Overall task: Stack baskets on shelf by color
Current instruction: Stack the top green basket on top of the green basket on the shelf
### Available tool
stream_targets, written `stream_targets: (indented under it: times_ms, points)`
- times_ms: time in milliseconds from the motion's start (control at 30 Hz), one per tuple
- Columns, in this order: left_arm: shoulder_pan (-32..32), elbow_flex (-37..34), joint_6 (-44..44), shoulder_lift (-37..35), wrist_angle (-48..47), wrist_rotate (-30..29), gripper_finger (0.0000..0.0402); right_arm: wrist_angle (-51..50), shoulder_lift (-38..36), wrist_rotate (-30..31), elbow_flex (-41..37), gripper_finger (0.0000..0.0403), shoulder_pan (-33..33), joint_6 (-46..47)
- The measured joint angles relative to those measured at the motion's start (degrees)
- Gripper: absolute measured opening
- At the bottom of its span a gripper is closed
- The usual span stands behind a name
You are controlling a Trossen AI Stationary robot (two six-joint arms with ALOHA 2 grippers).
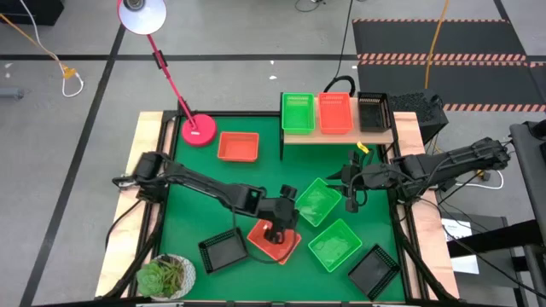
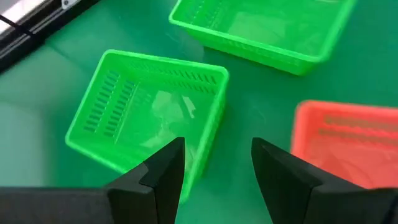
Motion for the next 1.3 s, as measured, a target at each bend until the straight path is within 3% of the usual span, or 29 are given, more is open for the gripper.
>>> stream_targets:
  times_ms: [167,400,700,867,1100,1300]
  points:
    - [1.17,2.68,0.88,3.50,-0.14,0.05,0.0188,-0.62,-0.63,0.01,0.00,0.0105,0.54,-0.11]
    - [3.37,2.35,2.71,4.60,-0.94,5.85,0.0188,-2.28,-1.88,1.08,0.02,0.0105,0.54,1.56]
    - [5.06,2.31,5.64,7.34,-0.34,5.99,0.0185,-1.96,-1.83,1.76,0.04,0.0105,0.52,2.46]
    - [5.32,2.18,7.02,8.75,-0.60,5.90,0.0140,-1.67,-1.88,1.76,0.04,0.0105,0.52,2.43]
    - [4.95,2.33,7.86,7.09,-1.19,5.82,0.0020,-1.65,-1.91,1.76,0.04,0.0105,0.52,2.31]
    - [4.46,2.33,6.77,2.35,-5.83,5.74,0.0022,-1.21,-1.94,1.79,0.04,0.0105,1.51,2.37]
